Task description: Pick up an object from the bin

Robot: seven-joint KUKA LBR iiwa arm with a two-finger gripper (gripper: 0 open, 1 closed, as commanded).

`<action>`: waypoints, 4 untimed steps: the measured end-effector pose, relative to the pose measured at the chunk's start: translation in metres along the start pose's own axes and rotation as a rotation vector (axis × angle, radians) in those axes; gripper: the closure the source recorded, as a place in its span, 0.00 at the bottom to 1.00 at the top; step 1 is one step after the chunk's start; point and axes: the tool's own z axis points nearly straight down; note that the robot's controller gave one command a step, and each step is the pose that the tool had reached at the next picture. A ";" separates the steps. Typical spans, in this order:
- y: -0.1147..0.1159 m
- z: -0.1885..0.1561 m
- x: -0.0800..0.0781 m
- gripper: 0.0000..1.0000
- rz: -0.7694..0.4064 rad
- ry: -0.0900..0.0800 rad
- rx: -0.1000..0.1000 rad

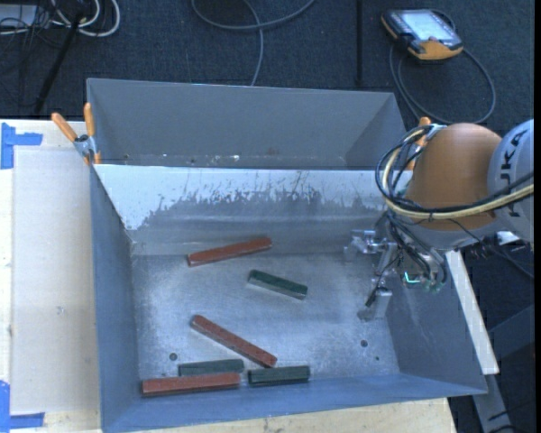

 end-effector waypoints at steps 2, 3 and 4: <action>0.049 0.023 -0.012 0.00 0.000 -0.010 0.002; 0.078 0.026 0.000 0.00 0.124 -0.001 -0.003; 0.085 0.030 -0.016 0.00 0.220 -0.010 0.000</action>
Offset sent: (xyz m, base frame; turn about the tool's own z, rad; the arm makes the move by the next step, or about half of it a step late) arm 0.0156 0.0779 -0.0377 -0.0076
